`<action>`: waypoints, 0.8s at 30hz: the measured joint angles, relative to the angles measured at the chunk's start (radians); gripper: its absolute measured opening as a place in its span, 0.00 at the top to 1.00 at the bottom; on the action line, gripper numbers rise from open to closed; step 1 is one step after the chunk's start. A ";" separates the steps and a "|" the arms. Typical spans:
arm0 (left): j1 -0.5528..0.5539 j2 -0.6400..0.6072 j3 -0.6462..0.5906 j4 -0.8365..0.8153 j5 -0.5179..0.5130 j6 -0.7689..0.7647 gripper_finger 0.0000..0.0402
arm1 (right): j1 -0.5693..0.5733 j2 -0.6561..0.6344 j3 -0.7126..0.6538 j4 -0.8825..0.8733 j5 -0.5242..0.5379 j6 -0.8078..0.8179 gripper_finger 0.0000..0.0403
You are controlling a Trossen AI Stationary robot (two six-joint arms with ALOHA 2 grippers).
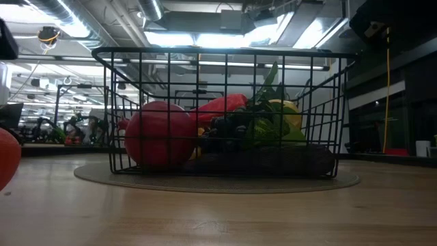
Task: Build produce basket
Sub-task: Put the tangerines into the black wire basket
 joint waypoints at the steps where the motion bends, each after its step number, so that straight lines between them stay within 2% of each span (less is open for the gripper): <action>1: 0.000 0.007 0.000 0.007 0.000 -0.014 0.69 | 0.000 0.000 0.000 0.000 0.000 -0.001 0.59; 20: 0.000 0.025 0.000 0.025 0.004 -0.039 0.69 | 0.000 0.000 0.000 0.000 0.000 0.000 0.59; 24: 0.000 0.025 0.000 0.024 0.017 -0.039 0.72 | 0.000 0.000 0.000 0.000 0.000 0.001 0.59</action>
